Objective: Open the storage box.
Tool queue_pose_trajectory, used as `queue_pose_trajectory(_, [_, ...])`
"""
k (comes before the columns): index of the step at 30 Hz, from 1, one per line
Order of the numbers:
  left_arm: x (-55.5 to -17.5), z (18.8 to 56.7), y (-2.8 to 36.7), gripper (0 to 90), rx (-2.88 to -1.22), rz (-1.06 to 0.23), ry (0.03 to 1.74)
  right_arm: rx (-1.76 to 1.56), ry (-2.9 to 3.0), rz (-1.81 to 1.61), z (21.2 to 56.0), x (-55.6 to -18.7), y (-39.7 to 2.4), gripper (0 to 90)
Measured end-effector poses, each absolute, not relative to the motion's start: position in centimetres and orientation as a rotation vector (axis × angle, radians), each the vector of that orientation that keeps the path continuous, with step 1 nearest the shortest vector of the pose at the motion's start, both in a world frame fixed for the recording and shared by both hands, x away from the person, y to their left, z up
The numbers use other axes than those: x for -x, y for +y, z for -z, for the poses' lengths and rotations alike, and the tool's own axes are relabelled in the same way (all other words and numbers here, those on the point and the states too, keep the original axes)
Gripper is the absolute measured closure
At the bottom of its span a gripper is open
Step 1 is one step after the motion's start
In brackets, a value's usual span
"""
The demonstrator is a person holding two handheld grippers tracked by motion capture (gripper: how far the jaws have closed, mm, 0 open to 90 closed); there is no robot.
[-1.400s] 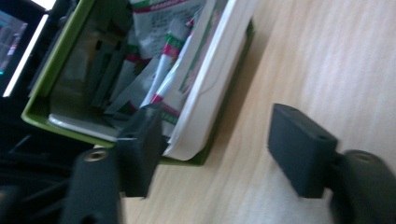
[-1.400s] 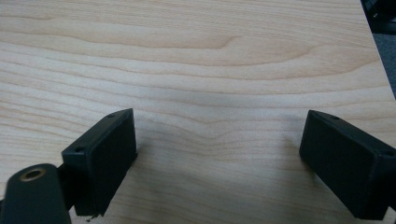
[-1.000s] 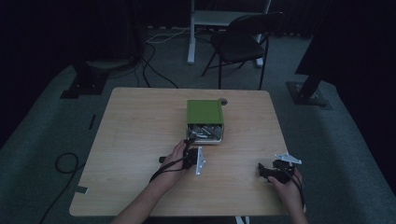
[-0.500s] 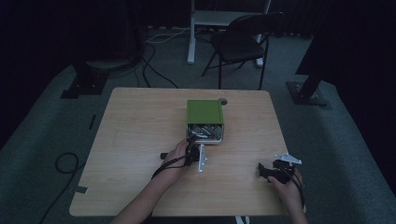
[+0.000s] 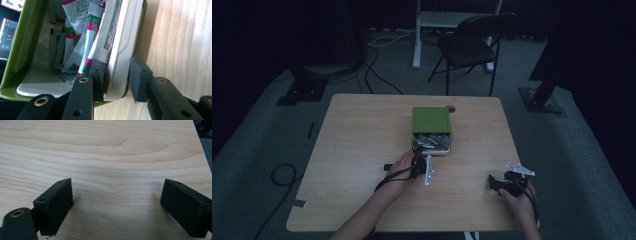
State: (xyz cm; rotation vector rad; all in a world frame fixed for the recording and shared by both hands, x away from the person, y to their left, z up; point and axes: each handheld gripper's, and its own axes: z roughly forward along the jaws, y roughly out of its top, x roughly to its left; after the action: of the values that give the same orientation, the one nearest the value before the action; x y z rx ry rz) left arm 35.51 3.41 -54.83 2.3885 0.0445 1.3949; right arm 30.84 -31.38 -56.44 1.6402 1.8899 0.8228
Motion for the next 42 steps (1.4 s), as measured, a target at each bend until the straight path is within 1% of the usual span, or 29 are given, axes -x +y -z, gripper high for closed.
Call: queue_pose_trajectory(42, [-32.2,54.5,3.3,69.3,-2.414,-1.36,0.027,-1.64,1.89,-0.822,56.4,-30.8,-31.4,10.5])
